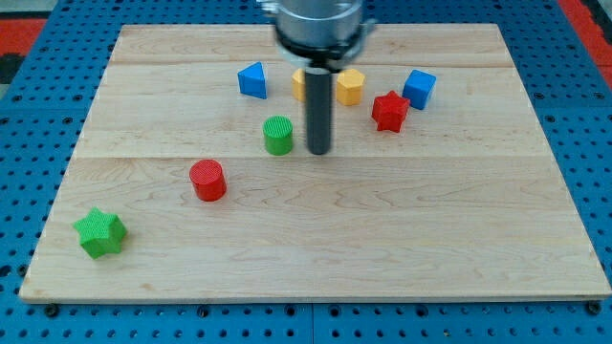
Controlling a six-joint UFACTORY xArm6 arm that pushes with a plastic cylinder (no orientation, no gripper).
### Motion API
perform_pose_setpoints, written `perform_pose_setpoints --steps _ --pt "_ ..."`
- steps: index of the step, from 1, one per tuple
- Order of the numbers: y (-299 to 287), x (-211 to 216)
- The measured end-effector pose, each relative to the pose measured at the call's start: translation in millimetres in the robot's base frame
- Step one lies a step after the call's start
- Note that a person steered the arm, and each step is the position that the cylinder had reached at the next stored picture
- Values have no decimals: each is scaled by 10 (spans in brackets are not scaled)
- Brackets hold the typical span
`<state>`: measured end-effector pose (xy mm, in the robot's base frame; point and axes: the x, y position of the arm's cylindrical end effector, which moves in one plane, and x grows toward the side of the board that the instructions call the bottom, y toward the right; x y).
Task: Place the red star vertically below the yellow hexagon
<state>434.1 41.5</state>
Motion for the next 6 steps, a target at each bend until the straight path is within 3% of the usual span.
perform_pose_setpoints --steps 1,2,3,4,5,6 --pt "1174 -60" --pt "1251 -290" --pt "875 -585" --pt "449 -585" --pt "859 -390" --pt "1522 -553"
